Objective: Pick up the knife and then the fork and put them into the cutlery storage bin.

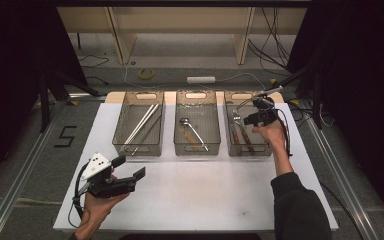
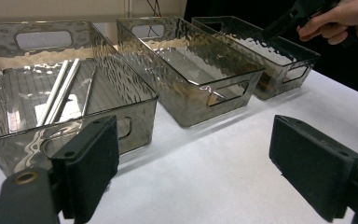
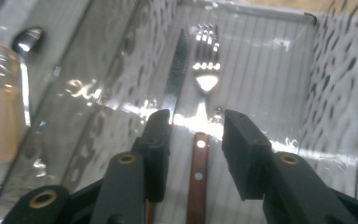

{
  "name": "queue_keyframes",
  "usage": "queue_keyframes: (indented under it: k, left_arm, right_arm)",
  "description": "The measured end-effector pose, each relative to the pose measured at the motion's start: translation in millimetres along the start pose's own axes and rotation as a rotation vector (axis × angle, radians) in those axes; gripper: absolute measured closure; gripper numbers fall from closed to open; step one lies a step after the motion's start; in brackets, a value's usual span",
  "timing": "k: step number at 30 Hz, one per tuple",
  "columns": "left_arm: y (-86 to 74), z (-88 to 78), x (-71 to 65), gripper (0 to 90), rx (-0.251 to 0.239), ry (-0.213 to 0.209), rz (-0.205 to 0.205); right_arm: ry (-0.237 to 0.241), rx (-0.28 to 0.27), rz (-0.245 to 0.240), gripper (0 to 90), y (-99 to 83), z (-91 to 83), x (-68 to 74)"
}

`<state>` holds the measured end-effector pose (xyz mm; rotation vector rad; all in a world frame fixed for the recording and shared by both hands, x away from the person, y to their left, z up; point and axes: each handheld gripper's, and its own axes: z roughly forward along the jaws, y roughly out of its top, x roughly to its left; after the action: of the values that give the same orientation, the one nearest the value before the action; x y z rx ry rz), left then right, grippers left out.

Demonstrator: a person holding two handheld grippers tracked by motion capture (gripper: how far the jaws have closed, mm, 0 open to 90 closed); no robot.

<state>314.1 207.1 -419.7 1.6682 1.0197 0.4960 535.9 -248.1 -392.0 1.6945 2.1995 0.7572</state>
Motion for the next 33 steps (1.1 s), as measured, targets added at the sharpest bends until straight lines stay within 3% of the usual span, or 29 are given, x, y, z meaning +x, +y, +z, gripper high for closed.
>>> queue_keyframes:
  k: [4,11,28,33]
  left_arm:
    - [0.0,0.1,0.0,15.5,0.000,0.000,-0.001]
    - [-0.1,0.6,-0.1,15.5,0.000,0.000,-0.003]
    - [-0.4,0.9,-0.2,15.5,0.006,-0.004,-0.001]
    - [-0.6,1.5,-0.3,15.5,0.007,-0.007,-0.002]
  right_arm:
    - [0.029,-0.006,-0.014,56.3,-1.8,-5.3,2.5]
    - [0.101,-0.062,-0.054,49.3,-6.3,-17.8,12.5]
    - [0.163,-0.153,-0.116,39.4,-26.5,-34.1,32.8]
    - [0.209,-0.192,-0.133,36.9,-36.9,-41.1,41.4]
